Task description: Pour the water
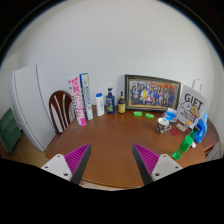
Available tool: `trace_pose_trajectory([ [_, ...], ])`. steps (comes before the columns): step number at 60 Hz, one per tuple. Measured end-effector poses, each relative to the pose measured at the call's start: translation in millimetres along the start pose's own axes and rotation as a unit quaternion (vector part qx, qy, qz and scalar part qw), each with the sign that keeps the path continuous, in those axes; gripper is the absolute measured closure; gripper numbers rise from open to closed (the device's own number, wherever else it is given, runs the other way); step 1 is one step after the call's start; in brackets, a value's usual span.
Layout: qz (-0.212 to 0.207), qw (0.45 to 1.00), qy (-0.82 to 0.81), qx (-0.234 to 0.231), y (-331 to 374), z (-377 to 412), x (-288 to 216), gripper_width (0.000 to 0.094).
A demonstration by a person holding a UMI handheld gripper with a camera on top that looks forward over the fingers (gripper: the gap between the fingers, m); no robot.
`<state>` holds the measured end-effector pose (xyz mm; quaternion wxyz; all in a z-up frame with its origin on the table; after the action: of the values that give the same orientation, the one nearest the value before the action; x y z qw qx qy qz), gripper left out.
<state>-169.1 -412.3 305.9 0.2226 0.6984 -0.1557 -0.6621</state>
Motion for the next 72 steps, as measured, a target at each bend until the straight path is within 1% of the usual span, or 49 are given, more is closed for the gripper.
trace_pose_trajectory([
  [11,0.002,0.999,-0.006,0.036,-15.8,-36.6,12.6,0.0077],
  [16,0.001,0.999,-0.012,0.048,-16.1,-67.6,24.3,0.008],
  [34,0.001,0.988,-0.039,0.149,-33.3,-217.2,94.6,0.0074],
  [39,-0.007,0.984,-0.05,0.17,-47.5,-256.8,107.5,0.0076],
  [44,-0.025,0.981,-0.054,0.186,-69.3,-295.0,114.2,0.0077],
  [55,-0.06,0.979,-0.053,0.187,-134.6,-350.5,111.7,0.0079],
  [64,-0.08,0.979,-0.044,0.184,-181.3,-374.6,105.0,0.0083],
  [66,-0.082,0.979,-0.04,0.182,-190.1,-376.9,105.2,0.0101],
  [68,-0.083,0.98,-0.036,0.177,-198.7,-379.4,105.8,0.015],
  [72,-0.09,0.98,-0.03,0.174,-208.4,-382.5,105.5,0.0318],
])
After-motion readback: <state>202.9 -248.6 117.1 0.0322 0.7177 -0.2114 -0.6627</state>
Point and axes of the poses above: the point between the fingertips, and its own axes, seen from behind it with the camera up: z to the left, x down, y backward, against the way the camera looks, the point moved 8 cm from there along y, backward, against the way the camera looks, and after that the axes turned 6 degrees about x, right-handed, at the moved point
